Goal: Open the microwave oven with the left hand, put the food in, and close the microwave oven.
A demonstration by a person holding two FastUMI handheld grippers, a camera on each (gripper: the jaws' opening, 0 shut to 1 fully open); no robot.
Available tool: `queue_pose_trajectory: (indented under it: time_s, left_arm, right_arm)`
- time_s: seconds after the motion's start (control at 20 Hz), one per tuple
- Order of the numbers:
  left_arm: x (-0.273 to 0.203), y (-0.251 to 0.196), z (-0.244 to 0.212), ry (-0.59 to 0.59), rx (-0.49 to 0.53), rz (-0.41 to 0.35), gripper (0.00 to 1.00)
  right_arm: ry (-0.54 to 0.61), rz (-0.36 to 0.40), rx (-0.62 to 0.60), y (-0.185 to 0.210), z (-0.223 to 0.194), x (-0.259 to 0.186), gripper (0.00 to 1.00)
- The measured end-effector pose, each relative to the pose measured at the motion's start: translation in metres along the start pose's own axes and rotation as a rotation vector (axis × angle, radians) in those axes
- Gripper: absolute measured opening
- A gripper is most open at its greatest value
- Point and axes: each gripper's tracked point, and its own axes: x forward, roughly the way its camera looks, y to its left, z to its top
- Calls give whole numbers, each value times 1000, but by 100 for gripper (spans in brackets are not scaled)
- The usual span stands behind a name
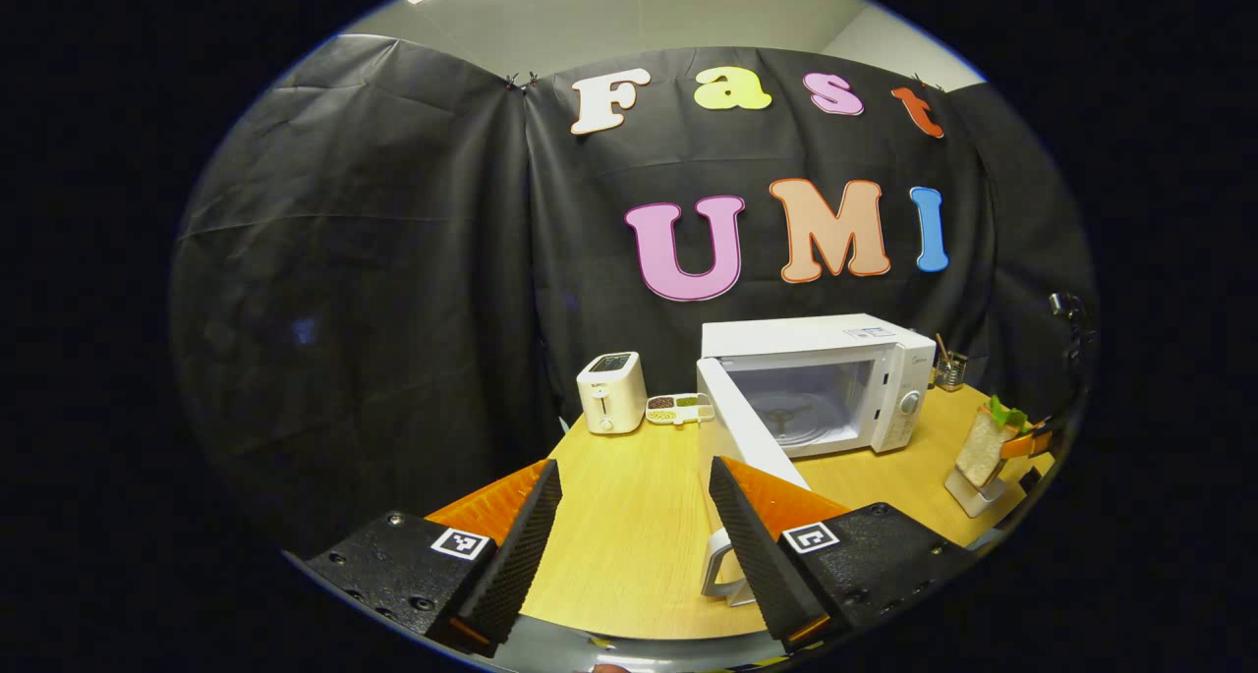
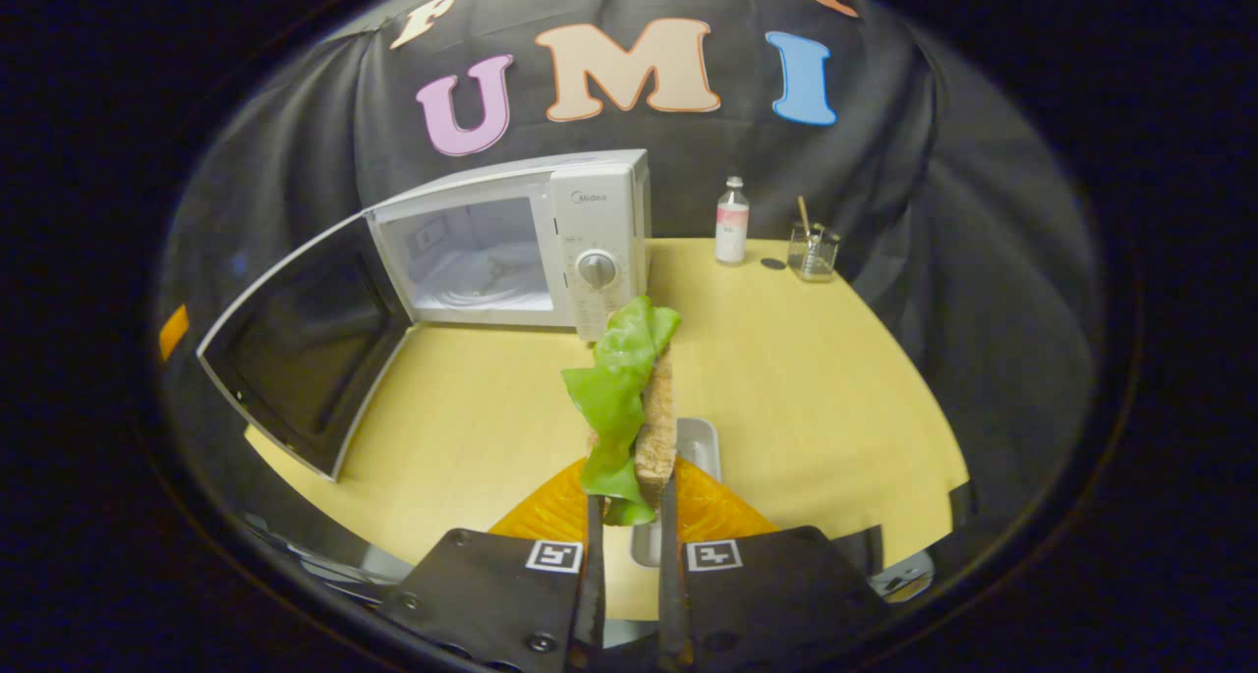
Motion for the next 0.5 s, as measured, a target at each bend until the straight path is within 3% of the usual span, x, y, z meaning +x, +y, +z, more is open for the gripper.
queue_pose_trajectory:
  time_s: [0.05, 0.2, 0.25, 0.5]
  left_arm:
    - [-1, 0, 0, -4, -3, -2, 93]
    - [0, 6, 2, -19, -20, 0, 93]
    - [0, 9, 1, -19, -25, 0, 93]
    - [4, 28, 9, -60, -29, 7, 93]
  right_arm:
    - [8, 31, 79, 8, 3, 5, 24]
    - [20, 114, 306, 38, 16, 19, 19]
    - [24, 136, 361, 50, 20, 24, 24]
    - [70, 271, 683, 127, 41, 53, 24]
